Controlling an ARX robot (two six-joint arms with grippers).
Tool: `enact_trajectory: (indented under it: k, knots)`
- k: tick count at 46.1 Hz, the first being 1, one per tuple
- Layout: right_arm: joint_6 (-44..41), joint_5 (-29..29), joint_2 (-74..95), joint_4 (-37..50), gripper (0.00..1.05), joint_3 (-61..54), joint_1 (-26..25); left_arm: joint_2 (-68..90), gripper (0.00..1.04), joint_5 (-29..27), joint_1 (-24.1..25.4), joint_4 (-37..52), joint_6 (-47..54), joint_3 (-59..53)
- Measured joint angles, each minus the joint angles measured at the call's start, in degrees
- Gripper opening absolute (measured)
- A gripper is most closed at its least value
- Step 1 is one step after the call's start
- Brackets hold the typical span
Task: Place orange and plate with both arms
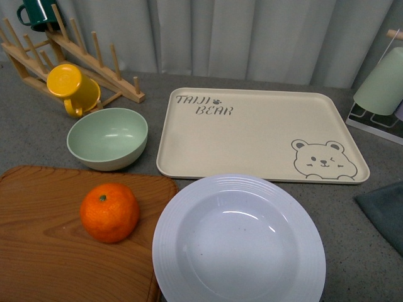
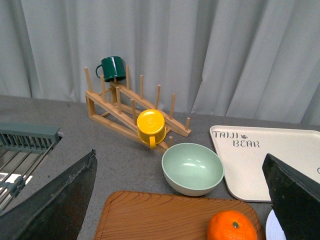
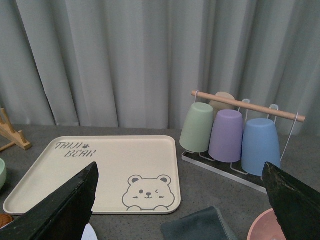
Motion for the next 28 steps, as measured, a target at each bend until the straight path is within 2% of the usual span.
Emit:
enact_trajectory:
  k: [28]
  knots:
    - [0.0,0.0,0.0,0.0,0.96,0.0,0.0,0.0,0.98,0.0,0.0,0.0,0.0,0.0]
